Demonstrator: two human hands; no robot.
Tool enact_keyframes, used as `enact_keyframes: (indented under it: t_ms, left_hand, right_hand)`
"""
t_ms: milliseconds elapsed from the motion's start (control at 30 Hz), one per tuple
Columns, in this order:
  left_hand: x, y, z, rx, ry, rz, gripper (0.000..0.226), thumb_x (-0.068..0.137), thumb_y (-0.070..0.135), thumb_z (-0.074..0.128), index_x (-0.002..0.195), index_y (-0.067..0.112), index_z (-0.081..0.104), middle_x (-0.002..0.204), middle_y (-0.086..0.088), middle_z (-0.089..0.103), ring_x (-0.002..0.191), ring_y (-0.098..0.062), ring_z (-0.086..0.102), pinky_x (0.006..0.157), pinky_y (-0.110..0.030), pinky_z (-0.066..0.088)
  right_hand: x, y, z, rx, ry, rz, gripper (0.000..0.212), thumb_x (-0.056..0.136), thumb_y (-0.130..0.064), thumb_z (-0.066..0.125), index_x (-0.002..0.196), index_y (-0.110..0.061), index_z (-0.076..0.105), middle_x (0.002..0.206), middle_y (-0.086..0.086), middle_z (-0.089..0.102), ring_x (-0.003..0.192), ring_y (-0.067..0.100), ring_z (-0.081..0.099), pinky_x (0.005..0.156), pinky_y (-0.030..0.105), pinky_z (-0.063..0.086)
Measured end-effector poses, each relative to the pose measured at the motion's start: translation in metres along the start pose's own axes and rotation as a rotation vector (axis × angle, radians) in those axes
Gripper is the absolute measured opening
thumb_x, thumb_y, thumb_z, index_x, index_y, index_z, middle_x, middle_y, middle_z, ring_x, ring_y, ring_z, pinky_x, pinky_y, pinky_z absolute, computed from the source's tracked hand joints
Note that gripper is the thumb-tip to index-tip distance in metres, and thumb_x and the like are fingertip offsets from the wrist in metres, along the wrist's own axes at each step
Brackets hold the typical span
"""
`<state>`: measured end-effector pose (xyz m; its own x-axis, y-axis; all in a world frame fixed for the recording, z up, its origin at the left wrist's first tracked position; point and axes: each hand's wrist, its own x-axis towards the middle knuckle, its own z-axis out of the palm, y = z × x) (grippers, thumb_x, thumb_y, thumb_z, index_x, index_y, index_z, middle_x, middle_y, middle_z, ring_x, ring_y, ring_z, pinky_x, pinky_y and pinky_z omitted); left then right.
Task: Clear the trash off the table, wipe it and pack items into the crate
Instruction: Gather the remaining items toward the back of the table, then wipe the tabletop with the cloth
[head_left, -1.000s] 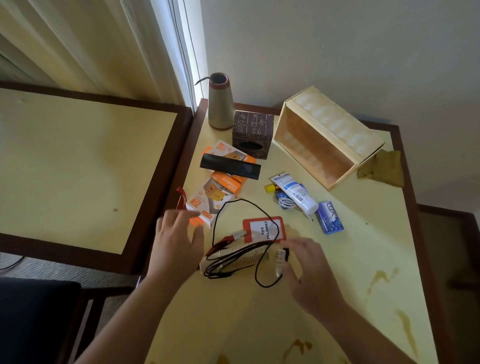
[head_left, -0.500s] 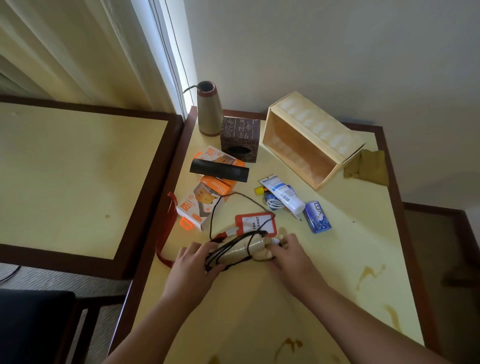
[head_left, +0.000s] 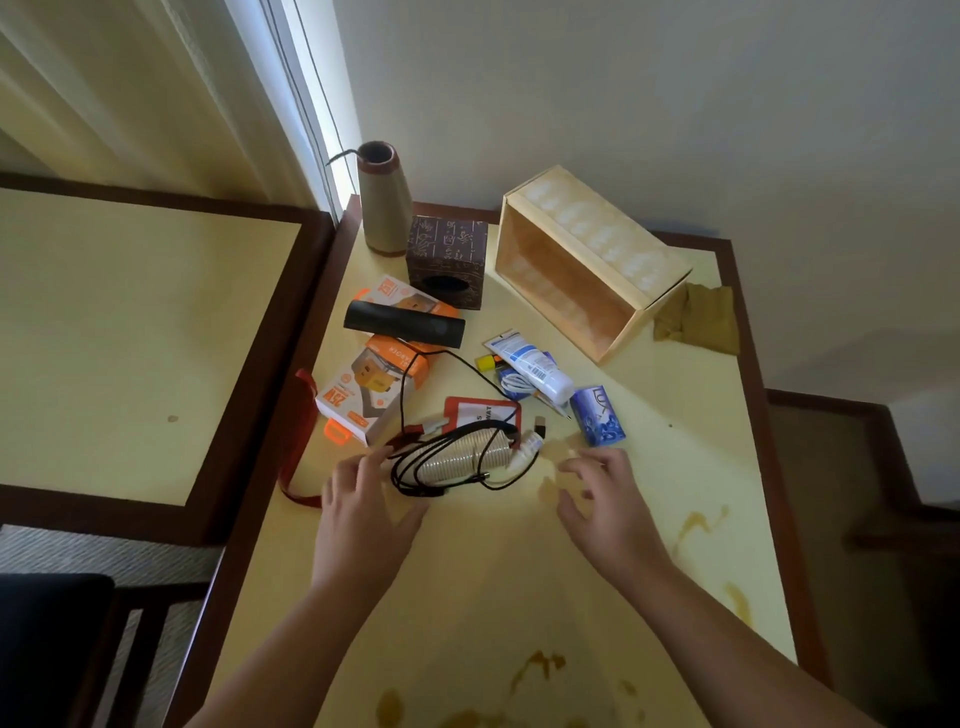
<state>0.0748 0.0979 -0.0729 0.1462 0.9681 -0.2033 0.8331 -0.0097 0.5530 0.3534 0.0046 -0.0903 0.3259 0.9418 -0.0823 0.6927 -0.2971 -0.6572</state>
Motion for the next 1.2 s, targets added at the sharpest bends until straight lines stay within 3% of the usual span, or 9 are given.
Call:
enact_keyframes:
  t_ms: [133,267,467,567,667,767,867,1033,1200]
  left_hand:
    - [-0.035,-0.017,0.003,-0.006,0.059,-0.143,0.094,0.078,0.044,0.09,0.151,0.016,0.039,0.144,-0.014,0.044,0.139,-0.036,0.039,0.114,-0.054,0.04]
    - [-0.049,-0.031,0.003,0.047,0.003,-0.313,0.1,0.083,0.061,0.078,0.16,0.024,0.026,0.159,-0.017,0.031,0.147,-0.04,0.03,0.117,-0.058,0.037]
    - [-0.014,-0.041,-0.008,0.148,-0.053,-0.306,0.093,0.091,0.06,0.069,0.164,0.023,0.026,0.171,-0.013,0.025,0.156,-0.038,0.022,0.126,-0.055,0.026]
    - [0.001,-0.041,-0.009,0.211,-0.085,-0.238,0.089,0.092,0.059,0.068,0.165,0.027,0.027,0.173,-0.005,0.025,0.155,-0.037,0.025,0.124,-0.056,0.029]
    - [0.01,-0.04,-0.006,0.193,-0.137,-0.171,0.087,0.093,0.055,0.07,0.164,0.031,0.027,0.171,0.001,0.03,0.154,-0.032,0.033,0.12,-0.056,0.036]
    - [0.015,-0.031,-0.004,0.122,-0.123,-0.139,0.083,0.092,0.043,0.077,0.16,0.029,0.033,0.162,0.0,0.044,0.142,-0.03,0.048,0.107,-0.051,0.046]
    - [0.009,-0.025,-0.003,0.013,-0.025,-0.169,0.075,0.091,0.027,0.081,0.155,0.024,0.042,0.153,-0.002,0.052,0.135,-0.029,0.053,0.098,-0.041,0.042]
    - [-0.023,-0.02,0.005,-0.061,0.068,-0.268,0.066,0.092,0.022,0.078,0.148,0.027,0.045,0.15,-0.007,0.045,0.136,-0.033,0.049,0.102,-0.054,0.049]
    - [-0.066,-0.009,0.036,0.185,-0.174,-0.176,0.073,0.09,0.049,0.076,0.153,0.026,0.046,0.169,-0.009,0.027,0.154,-0.035,0.025,0.119,-0.053,0.035]
  right_hand:
    - [0.01,0.028,-0.026,-0.068,0.194,0.033,0.044,0.084,-0.015,0.082,0.126,-0.017,0.068,0.115,-0.004,0.046,0.107,0.018,0.058,0.096,0.028,0.047]
    - [0.056,0.051,-0.062,-0.094,0.264,0.238,0.043,0.092,-0.027,0.072,0.132,-0.016,0.062,0.121,0.007,0.05,0.113,0.03,0.056,0.095,0.044,0.052]
    - [0.171,0.082,-0.112,-0.255,0.057,0.443,0.066,0.093,-0.031,0.066,0.151,-0.014,0.039,0.15,0.017,0.038,0.139,0.038,0.043,0.111,0.051,0.045]
    - [0.221,0.103,-0.123,-0.389,0.022,0.349,0.08,0.093,-0.043,0.058,0.161,-0.015,0.026,0.162,0.017,0.029,0.151,0.038,0.03,0.126,0.049,0.024]
    - [0.248,0.124,-0.118,-0.518,-0.126,0.325,0.078,0.1,-0.051,0.033,0.168,-0.021,0.009,0.172,0.02,0.012,0.16,0.038,0.006,0.13,0.051,0.001]
    - [0.236,0.13,-0.11,-0.489,-0.182,0.375,0.064,0.109,-0.046,0.025,0.168,-0.027,0.007,0.174,0.02,-0.001,0.16,0.038,-0.004,0.129,0.049,-0.003]
    - [0.199,0.128,-0.104,-0.496,-0.129,0.329,0.059,0.111,-0.042,0.021,0.167,-0.026,0.013,0.172,0.023,0.007,0.159,0.04,0.004,0.13,0.048,0.002]
    - [0.101,0.121,-0.091,-0.464,-0.128,0.377,0.052,0.111,-0.038,0.03,0.162,-0.029,0.033,0.167,0.021,0.025,0.151,0.044,0.024,0.124,0.052,0.023]
    - [-0.037,0.094,-0.057,-0.494,-0.105,0.322,0.045,0.108,-0.039,0.038,0.149,-0.033,0.055,0.162,0.013,0.041,0.147,0.04,0.036,0.116,0.057,0.037]
